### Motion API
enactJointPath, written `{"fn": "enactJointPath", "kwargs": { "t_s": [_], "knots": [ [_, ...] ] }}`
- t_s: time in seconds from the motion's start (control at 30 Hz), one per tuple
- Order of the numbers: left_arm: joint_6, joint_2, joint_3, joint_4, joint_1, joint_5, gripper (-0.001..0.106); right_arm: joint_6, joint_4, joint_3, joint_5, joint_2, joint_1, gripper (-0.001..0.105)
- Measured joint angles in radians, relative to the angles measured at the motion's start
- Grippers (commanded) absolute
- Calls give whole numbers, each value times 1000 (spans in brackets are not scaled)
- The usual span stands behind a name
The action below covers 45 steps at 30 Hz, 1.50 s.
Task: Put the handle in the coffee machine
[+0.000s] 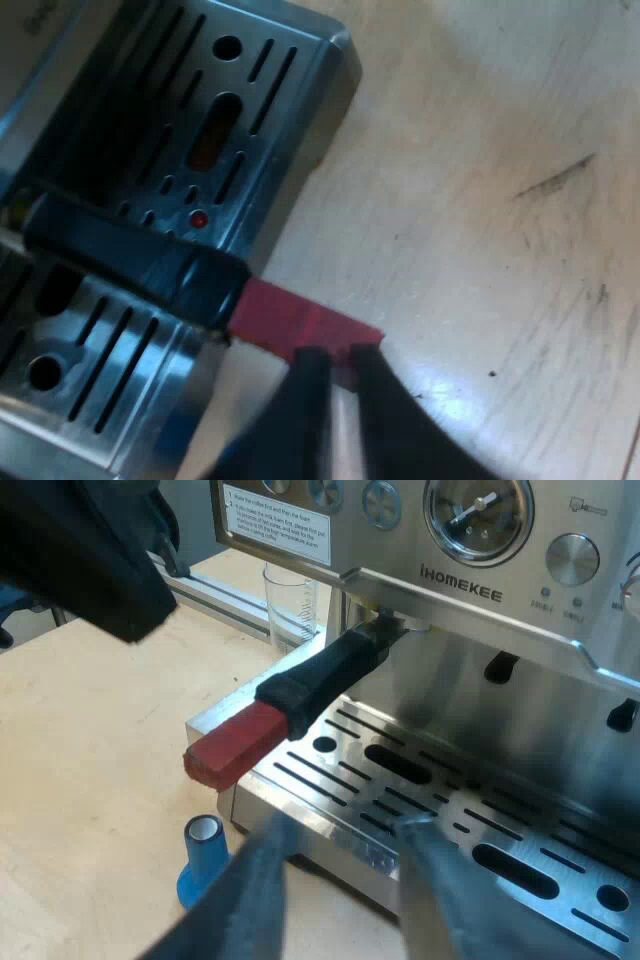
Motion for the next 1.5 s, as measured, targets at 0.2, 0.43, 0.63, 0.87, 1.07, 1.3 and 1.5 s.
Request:
{"fn": "enactJointPath", "kwargs": {
  "t_s": [0.2,0.43,0.63,0.87,1.07,1.3,1.5],
  "knots": [
    [0,-29,0,30,33,0,70,0,0,0,0,0,0,75],
    [0,-37,0,125,38,0,76,0,0,0,0,0,0,75],
    [0,-68,0,146,103,6,76,0,0,0,0,0,0,75],
    [-30,-120,0,149,212,113,76,12,-8,0,0,0,0,75],
    [-105,-210,0,49,293,110,76,37,-16,-29,0,0,0,75],
    [-186,-228,0,-61,302,-14,76,79,82,-122,-71,0,-105,75],
    [-237,-228,0,-111,302,-65,76,101,270,-224,-170,16,-286,75]
  ]
}}
